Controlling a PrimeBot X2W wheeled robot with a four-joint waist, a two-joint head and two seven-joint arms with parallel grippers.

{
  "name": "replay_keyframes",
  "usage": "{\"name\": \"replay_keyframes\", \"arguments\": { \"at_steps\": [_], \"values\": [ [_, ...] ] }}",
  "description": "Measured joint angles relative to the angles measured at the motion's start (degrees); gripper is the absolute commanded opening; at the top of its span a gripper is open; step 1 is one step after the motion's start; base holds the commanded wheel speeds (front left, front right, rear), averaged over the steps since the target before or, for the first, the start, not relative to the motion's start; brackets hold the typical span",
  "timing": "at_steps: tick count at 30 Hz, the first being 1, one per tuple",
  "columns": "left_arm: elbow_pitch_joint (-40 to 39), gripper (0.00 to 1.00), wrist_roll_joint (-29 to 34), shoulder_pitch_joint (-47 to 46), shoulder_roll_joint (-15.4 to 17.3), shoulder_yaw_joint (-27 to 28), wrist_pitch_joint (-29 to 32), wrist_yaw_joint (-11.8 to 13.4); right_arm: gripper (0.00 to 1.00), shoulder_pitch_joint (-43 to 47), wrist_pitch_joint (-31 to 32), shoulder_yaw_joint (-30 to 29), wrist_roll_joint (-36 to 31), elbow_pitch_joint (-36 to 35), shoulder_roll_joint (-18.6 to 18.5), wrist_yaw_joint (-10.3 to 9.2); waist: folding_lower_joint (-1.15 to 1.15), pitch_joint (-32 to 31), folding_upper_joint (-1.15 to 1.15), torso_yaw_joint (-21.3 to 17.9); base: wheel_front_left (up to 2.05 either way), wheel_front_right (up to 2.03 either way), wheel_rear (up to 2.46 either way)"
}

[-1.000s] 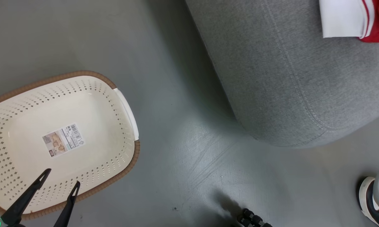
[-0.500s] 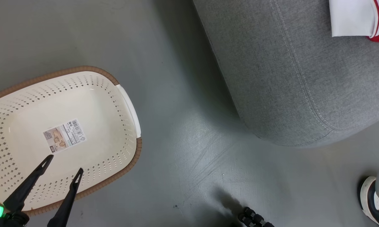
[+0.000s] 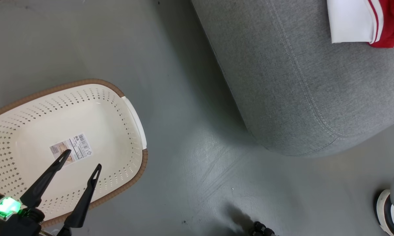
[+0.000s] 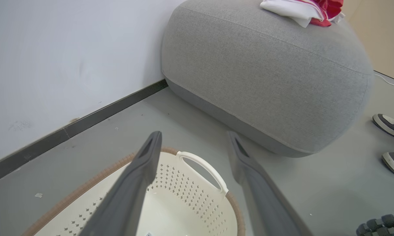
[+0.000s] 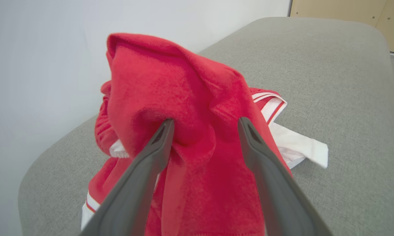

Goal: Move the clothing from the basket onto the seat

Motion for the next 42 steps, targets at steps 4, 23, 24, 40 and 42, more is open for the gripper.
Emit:
{"name": "replay_keyframes", "arguments": {
  "at_steps": [4,23,24,40,42],
  "values": [
    [0.7,1.0,0.0,-1.3,-1.0,-1.1,0.0,0.0,1.0,0.0,-1.4,3.1,-2.6,-0.4,0.0,0.0,0.0,-1.3,0.0,0.0,0.0,0.0,0.0],
    [6.3,1.0,-0.8,-7.1,-8.8,-4.2,0.0,0.0,1.0,1.8,-3.1,18.1,-3.8,-3.9,-0.5,0.01,0.0,-10.3,0.0,0.8,0.0,0.0,0.0],
    [6.6,1.0,-0.8,-7.2,-9.2,-4.2,0.0,0.0,1.0,2.0,-3.1,19.1,-3.4,-4.6,-0.5,0.01,0.0,-10.9,0.0,0.8,0.0,0.0,0.0],
    [10.8,1.0,0.1,-7.7,-15.4,-3.5,0.0,0.0,1.0,11.9,-3.2,42.4,13.6,-10.7,-1.1,0.01,0.0,-21.0,0.0,3.2,0.0,0.0,0.0],
    [11.3,1.0,0.1,-7.7,-16.2,-2.8,0.0,0.0,1.0,14.0,-3.2,45.4,14.9,-11.4,-1.1,0.01,0.0,-22.3,0.0,3.6,0.0,0.0,0.0]
  ]
}}
